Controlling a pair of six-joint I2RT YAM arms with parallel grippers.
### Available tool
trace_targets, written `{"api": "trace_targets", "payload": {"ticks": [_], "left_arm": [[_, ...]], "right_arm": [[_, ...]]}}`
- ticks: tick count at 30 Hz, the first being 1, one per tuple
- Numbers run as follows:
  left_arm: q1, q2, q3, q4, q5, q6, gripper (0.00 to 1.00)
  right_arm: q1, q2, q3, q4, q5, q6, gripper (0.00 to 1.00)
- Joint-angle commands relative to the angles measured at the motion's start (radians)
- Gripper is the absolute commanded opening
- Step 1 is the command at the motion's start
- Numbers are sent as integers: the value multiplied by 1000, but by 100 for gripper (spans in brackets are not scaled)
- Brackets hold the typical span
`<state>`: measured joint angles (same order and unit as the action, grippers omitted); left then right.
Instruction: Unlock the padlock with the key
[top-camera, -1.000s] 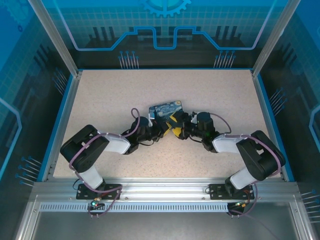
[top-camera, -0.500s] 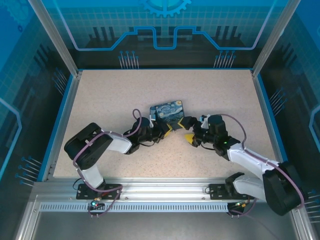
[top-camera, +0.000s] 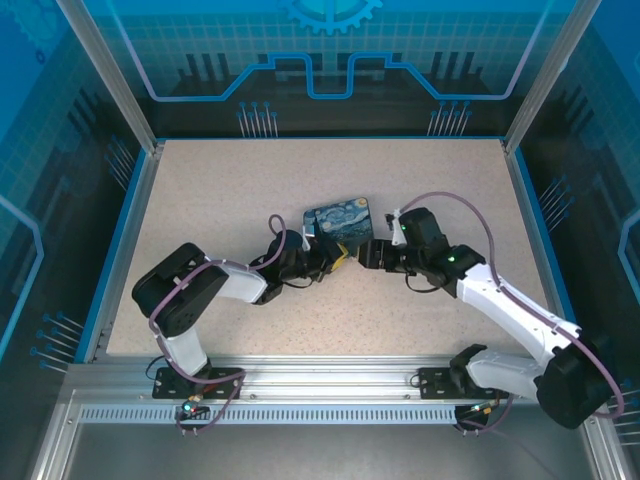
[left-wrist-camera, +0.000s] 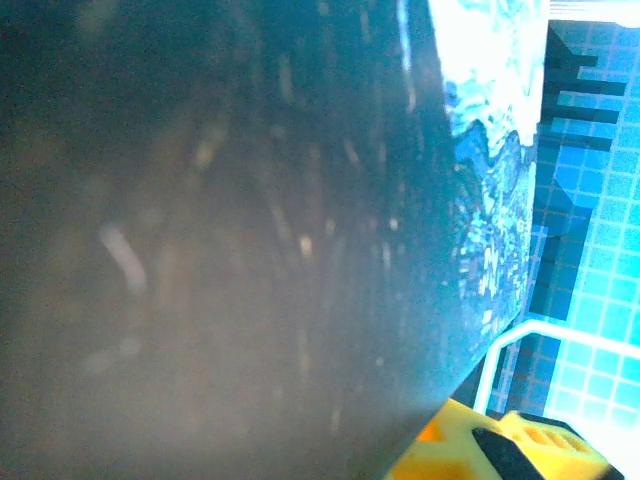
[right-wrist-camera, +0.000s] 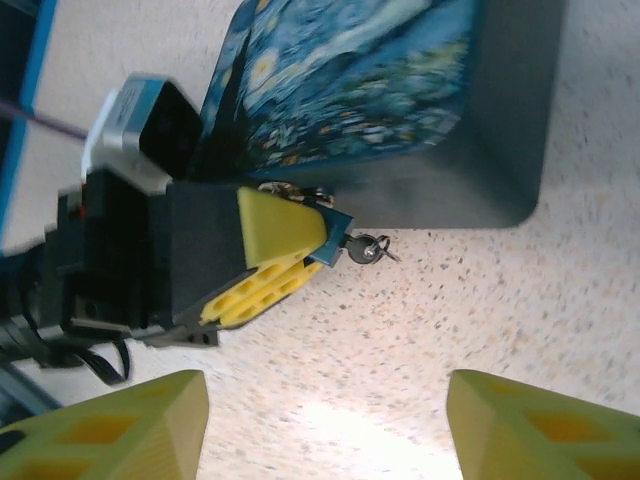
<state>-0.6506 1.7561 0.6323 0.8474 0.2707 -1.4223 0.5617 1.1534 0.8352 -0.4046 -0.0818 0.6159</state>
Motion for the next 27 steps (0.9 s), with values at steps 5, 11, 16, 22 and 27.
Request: {"api": "trace_targets", "payload": {"ticks": [5, 11, 16, 22, 27], "left_arm": [[6, -152, 57, -280, 59, 25, 0], [19, -198, 134, -521, 87, 123, 0], [20, -159, 183, -573, 116, 140, 0], [20, -131, 222, -601, 128, 158, 0], [22, -116, 247, -628, 143, 177, 0]], "right_arm": [[70, 75, 38, -43, 152, -142, 46], [78, 14, -30, 24, 150, -142, 43], [95, -23, -54, 50, 140, -183, 41], [125, 18, -35, 63, 163, -245, 39], [138, 88, -11, 70, 195, -298, 36]]}}
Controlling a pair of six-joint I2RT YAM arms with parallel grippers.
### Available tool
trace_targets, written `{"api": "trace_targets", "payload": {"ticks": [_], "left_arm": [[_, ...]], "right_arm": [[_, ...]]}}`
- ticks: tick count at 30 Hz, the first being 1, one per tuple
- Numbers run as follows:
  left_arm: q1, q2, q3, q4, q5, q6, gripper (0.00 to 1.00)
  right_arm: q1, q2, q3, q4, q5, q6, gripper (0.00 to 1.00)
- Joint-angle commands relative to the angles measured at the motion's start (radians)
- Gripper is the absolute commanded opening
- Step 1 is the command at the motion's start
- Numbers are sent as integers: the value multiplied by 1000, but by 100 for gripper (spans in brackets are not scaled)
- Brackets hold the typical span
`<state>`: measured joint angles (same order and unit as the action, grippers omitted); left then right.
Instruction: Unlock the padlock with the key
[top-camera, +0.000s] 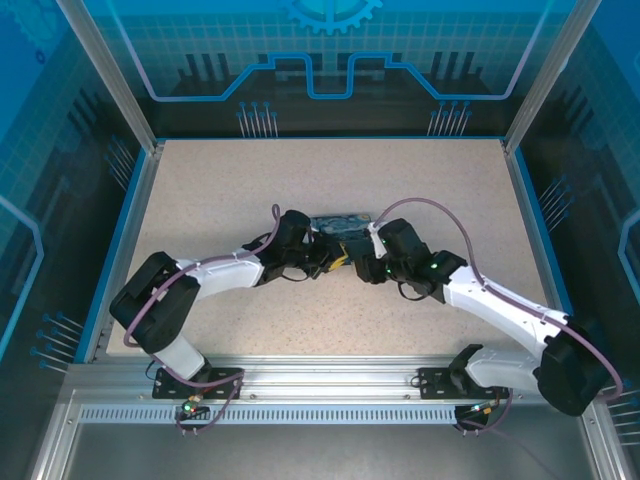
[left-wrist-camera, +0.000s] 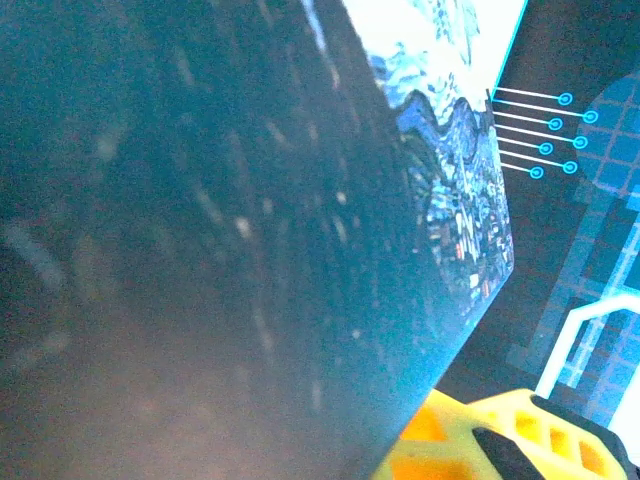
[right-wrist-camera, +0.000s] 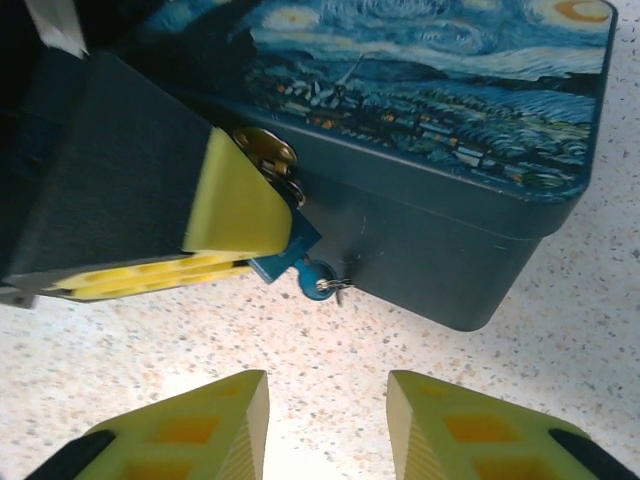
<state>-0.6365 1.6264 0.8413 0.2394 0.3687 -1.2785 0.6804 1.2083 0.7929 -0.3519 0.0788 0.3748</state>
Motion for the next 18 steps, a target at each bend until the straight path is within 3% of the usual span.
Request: {"api": "trace_targets", "payload": {"ticks": [1, 18], "left_arm": [[8, 18, 41, -21, 47, 33, 0], [15, 24, 63, -36, 69, 39, 0]], "right_arm": [[24, 46, 34, 21, 45, -67, 35], [86, 119, 17, 122, 131, -176, 35]]}}
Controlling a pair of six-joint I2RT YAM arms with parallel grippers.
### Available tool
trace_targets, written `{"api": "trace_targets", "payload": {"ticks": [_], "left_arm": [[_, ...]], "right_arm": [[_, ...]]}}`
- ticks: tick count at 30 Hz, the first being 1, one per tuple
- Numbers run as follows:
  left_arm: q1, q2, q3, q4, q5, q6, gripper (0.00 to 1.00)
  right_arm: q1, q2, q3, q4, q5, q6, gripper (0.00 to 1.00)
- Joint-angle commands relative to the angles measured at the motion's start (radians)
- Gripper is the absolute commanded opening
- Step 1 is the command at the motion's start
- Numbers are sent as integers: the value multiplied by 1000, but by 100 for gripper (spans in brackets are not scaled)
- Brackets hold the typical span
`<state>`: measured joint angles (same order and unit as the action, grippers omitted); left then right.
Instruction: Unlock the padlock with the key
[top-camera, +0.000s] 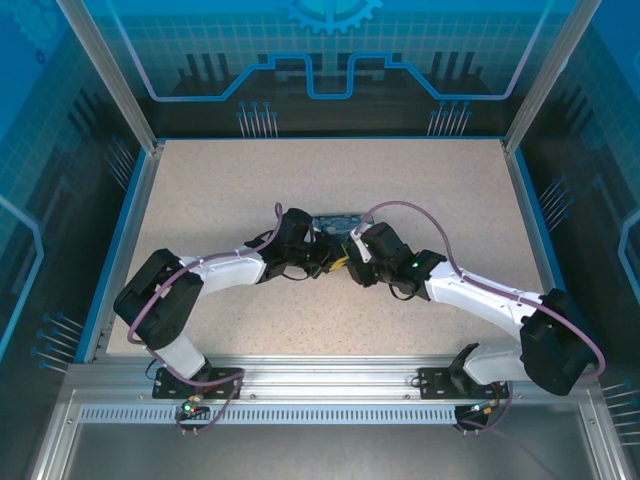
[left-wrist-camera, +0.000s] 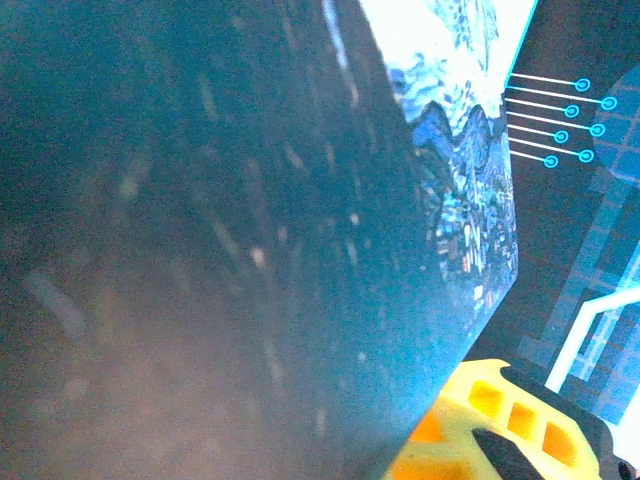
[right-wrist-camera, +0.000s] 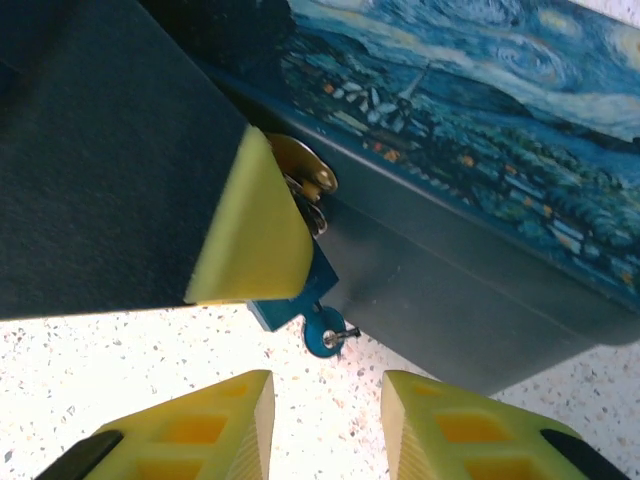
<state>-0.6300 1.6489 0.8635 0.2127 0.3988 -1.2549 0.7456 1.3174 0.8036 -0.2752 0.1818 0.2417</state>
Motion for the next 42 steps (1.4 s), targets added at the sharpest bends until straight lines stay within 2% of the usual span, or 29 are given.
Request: {"api": "trace_targets", "payload": {"ticks": [1, 14, 26, 42], "left_arm": [[8, 0, 41, -10, 40, 17, 0], [14, -2, 45, -19, 49, 23, 0], [17, -1, 49, -24, 54, 28, 0], [17, -2, 46, -23, 55, 30, 0]], "right_arm": [[25, 10, -1, 56, 31, -51, 35], [35, 30, -50, 91, 60, -60, 37], [43, 95, -17, 93, 103, -87, 38], [30, 114, 28, 100, 109, -76, 33]]}}
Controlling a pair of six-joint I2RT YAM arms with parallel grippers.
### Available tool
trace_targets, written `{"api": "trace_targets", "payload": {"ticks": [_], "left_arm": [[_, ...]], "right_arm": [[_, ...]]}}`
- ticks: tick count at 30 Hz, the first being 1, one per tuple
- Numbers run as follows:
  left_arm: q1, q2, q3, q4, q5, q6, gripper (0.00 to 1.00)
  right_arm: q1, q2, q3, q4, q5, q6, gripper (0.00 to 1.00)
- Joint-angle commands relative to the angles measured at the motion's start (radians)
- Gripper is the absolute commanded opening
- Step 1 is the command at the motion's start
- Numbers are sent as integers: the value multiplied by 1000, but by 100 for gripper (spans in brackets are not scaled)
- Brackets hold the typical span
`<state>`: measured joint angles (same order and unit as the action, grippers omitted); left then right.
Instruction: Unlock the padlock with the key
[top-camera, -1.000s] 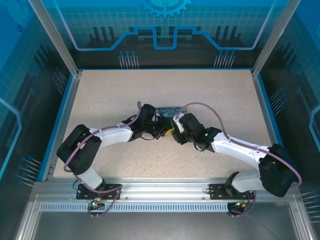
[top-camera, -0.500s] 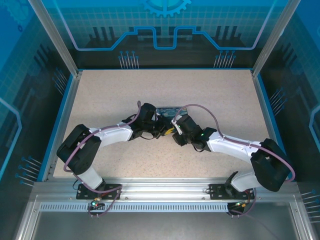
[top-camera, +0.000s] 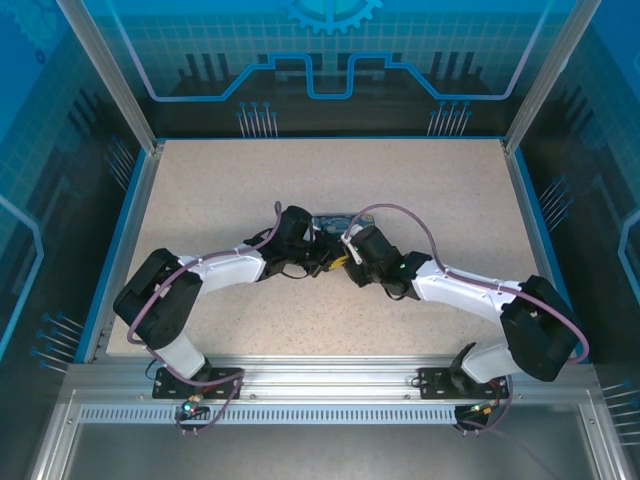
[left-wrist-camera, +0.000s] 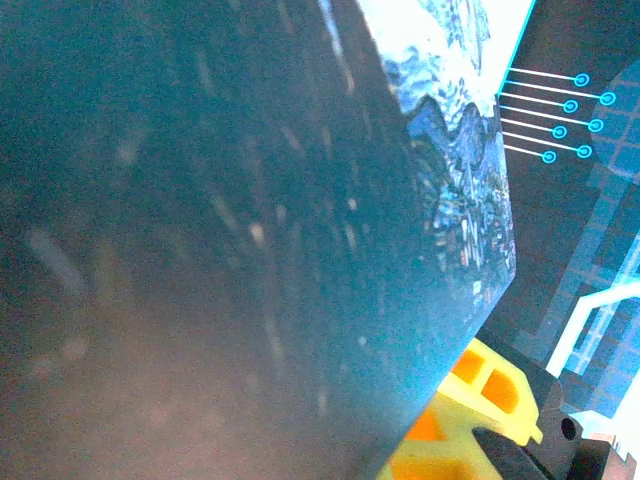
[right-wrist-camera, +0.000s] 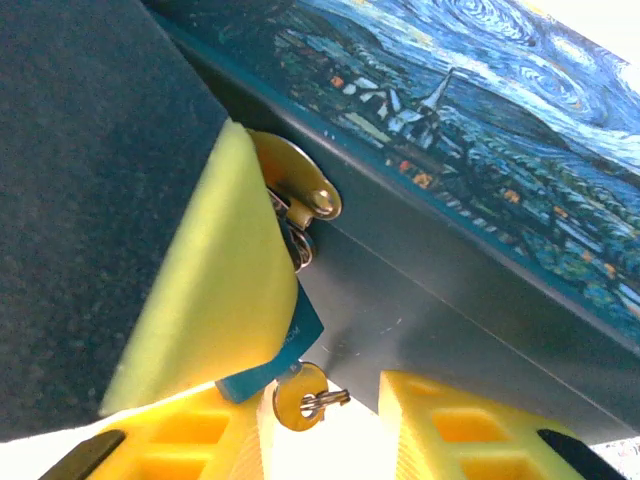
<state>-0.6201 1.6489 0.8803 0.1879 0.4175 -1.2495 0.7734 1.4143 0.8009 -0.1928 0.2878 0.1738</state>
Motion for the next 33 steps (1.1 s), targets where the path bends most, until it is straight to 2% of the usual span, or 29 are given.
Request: {"api": "trace_targets", "payload": {"ticks": [1, 10, 17, 18, 21, 23, 28, 33], "left_arm": [[7, -3, 28, 4, 36, 23, 0], [7, -3, 25, 6, 35, 23, 0], [7, -5, 22, 7, 33, 23, 0], [7, -4, 21, 7, 32, 23, 0], [7, -2, 17, 8, 29, 23, 0], [8, -2, 14, 11, 28, 25, 0], [9, 6, 8, 5, 19, 49, 0], [8, 23, -26, 37, 1, 69, 0]], "right_arm": [[-1, 18, 30, 19, -1, -7, 32], [-10, 13, 22, 24, -31, 8, 15], [-27, -14, 7, 31, -85, 25, 10], [-32, -21, 4, 33, -95, 28, 12], [-40, -47, -13, 29, -116, 36, 39], [-45, -73, -31, 23, -131, 42, 48], [-65, -189, -105, 12, -145, 92, 57], [-116, -346, -219, 30, -175, 179, 72]]}}
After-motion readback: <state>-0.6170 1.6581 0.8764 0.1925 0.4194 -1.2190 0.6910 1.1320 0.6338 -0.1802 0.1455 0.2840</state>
